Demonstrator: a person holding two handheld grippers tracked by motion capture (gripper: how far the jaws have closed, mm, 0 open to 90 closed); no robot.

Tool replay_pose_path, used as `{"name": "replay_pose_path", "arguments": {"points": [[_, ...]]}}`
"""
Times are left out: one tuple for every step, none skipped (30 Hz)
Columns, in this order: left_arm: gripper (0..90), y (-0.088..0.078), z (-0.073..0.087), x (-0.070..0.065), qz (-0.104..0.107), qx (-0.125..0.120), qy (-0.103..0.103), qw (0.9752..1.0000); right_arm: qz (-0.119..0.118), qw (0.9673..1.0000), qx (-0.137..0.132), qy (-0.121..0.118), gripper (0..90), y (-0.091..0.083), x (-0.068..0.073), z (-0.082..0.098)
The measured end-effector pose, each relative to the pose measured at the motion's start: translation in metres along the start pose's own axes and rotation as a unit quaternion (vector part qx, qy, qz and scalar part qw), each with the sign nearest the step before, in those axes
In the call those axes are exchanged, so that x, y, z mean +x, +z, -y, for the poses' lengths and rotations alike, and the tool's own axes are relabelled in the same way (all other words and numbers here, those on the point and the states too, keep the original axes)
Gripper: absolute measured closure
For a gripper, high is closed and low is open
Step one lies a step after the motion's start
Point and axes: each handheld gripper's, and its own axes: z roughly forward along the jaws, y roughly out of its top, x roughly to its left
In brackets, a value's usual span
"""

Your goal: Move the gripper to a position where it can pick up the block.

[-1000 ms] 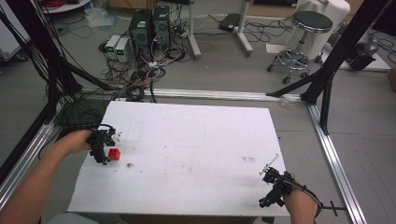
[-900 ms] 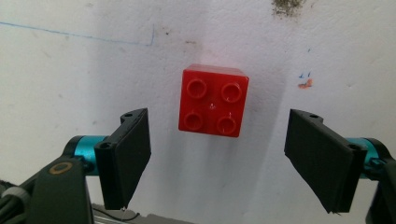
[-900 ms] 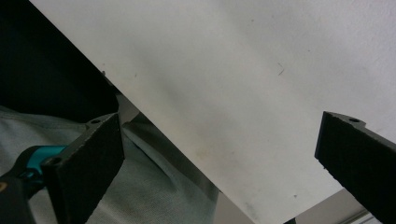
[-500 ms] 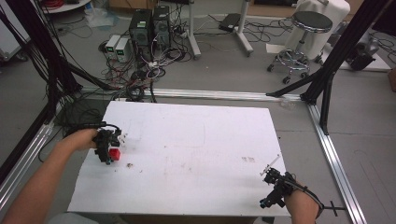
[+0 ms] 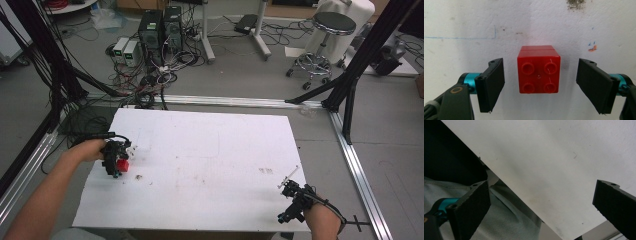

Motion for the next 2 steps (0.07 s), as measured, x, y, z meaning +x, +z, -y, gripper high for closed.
{"name": "replay_pose_path", "arguments": {"points": [[23.1,-0.0007,0.0000,-0.0004,0.000,-0.001,-0.001,1.0000,0.000,1.0000,-0.001,-0.002,0.9,0.0002,0.0001,-0.0005],[23.1,-0.0007,0.0000,-0.0004,0.000,-0.001,-0.001,1.0000,0.000,1.0000,-0.001,-0.002,0.9,0.0002,0.0001,-0.0005]]}}
